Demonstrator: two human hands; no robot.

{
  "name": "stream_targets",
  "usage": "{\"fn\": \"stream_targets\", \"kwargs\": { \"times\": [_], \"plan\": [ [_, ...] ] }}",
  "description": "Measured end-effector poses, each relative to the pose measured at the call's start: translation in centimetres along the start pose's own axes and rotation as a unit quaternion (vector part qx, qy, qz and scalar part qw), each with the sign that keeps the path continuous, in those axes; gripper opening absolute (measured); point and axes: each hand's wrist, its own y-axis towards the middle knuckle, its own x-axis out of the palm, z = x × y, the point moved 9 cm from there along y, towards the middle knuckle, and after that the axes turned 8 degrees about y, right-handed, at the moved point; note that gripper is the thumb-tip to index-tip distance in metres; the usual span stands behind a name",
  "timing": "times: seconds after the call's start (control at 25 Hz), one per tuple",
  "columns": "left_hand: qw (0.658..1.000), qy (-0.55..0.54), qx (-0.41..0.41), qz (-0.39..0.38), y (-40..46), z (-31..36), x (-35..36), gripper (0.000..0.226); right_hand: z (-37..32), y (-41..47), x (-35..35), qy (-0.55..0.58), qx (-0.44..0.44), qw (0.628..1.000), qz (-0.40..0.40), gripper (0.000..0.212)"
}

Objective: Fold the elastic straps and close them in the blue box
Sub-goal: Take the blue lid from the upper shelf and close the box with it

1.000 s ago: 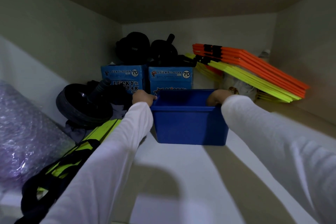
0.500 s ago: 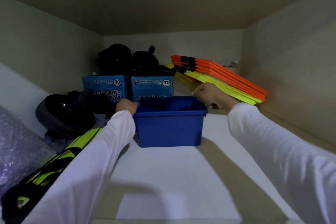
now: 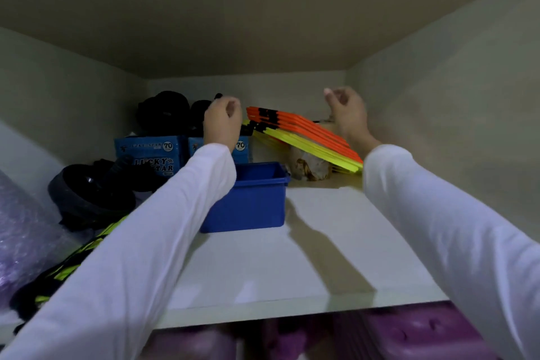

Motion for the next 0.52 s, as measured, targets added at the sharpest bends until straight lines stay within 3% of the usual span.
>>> {"fn": "stream_targets", "kwargs": {
  "times": [0.28,0.52],
  "plan": [
    [0.981,-0.081,0.122,0.127,1.5,15.4,-6.5,0.036,-11.9,2.1,-6.3,0.056,-0.114,0.987,0.093,0.041],
    [0.969,-0.113,0.131,0.175,1.5,20.7,-9.2,0.056,-17.5,4.1,-9.3,0.079,-0.142,0.981,0.105,0.057]
  ]
}}
